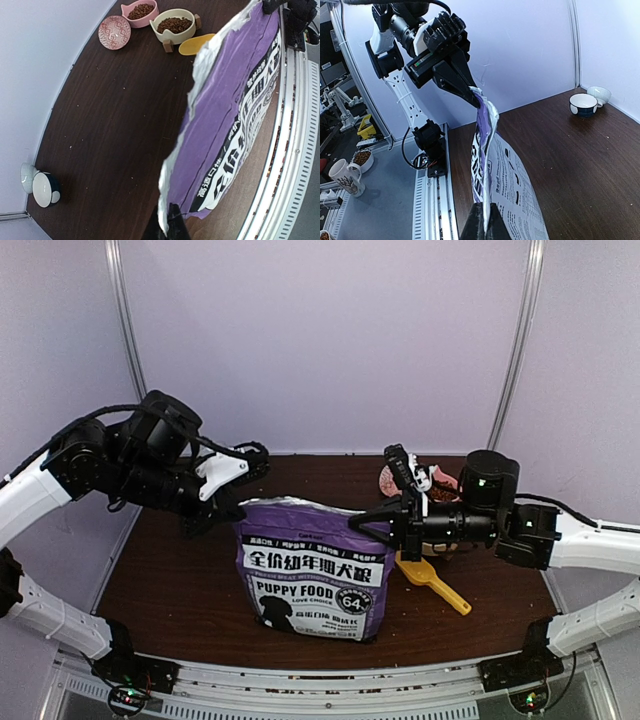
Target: Serve the pet food
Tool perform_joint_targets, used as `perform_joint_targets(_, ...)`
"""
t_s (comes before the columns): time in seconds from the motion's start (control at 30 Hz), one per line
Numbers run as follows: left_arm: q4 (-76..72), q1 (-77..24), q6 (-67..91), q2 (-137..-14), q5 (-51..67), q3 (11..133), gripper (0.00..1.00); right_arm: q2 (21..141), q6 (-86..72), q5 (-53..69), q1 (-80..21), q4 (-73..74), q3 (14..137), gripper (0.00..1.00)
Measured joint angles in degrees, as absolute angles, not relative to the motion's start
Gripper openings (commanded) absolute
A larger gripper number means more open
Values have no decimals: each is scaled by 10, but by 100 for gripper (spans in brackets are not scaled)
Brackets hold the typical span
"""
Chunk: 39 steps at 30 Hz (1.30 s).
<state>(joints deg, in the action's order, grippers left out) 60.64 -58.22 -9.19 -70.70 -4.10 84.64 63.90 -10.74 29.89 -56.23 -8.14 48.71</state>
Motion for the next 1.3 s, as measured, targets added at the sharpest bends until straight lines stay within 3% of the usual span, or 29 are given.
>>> perform_joint_targets(0.07, 606, -581, -92, -707, -29, 846, 0, 637, -107, 298, -562, -77, 487, 0)
perform_joint_targets(0.27, 606, -583, -91, -714, 37, 855, 0, 608, -95, 293, -562, -2, 499, 49)
perform_joint_targets(0.43, 611, -601, -90, -753, 81, 887, 0, 599, -58, 265, -567, 171, 590, 64)
perform_joint_targets(0.5, 607, -609, -90, -764, 94, 894, 1, 599, -48, 252, -572, 220, 623, 66)
perform_joint_targets(0.57, 596, -616, -89, -771, 105, 894, 9, 601, -31, 238, -577, 276, 659, 67)
perform_joint_targets(0.73, 534, -620, -80, -759, 114, 866, 46, 640, 10, 216, -583, 354, 735, 71)
perform_joint_targets(0.93, 468, -614, -53, -692, 103, 771, 74, 741, 69, 209, -583, 432, 858, 71)
perform_joint_targets(1.1, 417, -575, -24, -607, 106, 681, 76, 832, 103, 216, -592, 478, 952, 70)
perform_joint_targets(1.3, 337, -536, 11, -529, 128, 615, 64, 917, 132, 236, -620, 521, 1029, 62)
